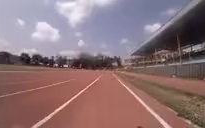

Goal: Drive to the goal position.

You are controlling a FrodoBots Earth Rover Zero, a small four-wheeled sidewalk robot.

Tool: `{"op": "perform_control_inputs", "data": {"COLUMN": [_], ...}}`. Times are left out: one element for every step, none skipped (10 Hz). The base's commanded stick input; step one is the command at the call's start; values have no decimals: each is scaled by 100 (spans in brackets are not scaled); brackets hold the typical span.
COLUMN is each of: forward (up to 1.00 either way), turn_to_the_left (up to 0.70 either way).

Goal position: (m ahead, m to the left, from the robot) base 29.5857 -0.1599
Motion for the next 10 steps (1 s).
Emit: {"op": "perform_control_inputs", "data": {"forward": [70,70,70,70,70,70,70,70,70,70], "turn_to_the_left": [0,0,0,0,0,0,0,0,0,0]}}
